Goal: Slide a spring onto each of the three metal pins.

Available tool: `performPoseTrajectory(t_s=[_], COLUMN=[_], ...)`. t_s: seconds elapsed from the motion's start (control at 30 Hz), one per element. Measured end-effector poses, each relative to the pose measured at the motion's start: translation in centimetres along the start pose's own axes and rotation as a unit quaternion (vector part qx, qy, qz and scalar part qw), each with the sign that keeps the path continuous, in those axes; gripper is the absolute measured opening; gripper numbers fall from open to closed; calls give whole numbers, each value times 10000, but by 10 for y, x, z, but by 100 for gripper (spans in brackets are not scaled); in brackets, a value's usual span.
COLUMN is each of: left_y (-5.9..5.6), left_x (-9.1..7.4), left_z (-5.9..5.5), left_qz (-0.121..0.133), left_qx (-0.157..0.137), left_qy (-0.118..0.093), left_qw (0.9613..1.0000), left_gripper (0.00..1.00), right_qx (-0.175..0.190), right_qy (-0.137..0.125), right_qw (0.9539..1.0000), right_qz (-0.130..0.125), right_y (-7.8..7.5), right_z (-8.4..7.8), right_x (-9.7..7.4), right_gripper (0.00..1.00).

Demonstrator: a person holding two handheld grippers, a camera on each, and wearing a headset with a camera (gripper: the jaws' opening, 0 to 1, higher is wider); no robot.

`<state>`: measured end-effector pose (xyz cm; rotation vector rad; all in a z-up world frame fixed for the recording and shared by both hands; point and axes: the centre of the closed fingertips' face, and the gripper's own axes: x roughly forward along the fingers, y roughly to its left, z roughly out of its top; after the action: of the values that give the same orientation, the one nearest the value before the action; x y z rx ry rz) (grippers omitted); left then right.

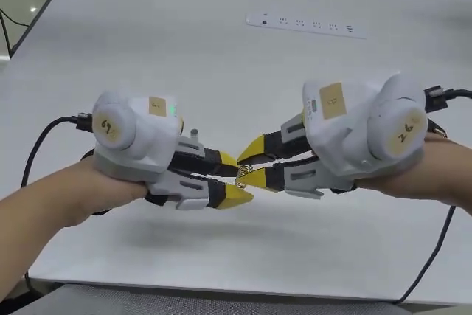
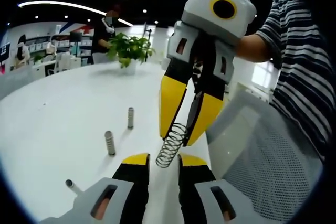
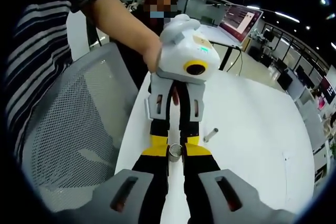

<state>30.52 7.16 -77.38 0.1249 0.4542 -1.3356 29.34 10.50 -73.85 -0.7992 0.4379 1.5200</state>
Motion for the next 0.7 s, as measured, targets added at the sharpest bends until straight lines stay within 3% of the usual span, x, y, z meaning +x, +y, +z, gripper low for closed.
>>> performPoseTrajectory(t_s=[0.7], left_y=[9], left_x=[-15], left_z=[-12], left_qz=[280], left_qx=[-234], left_qy=[27], left_qw=[9993], left_gripper=[27], right_qx=[60], right_qy=[145], right_qw=[9999], right_qz=[-21], right_y=[-2], right_z=[-11], right_x=[2], right_gripper=[6])
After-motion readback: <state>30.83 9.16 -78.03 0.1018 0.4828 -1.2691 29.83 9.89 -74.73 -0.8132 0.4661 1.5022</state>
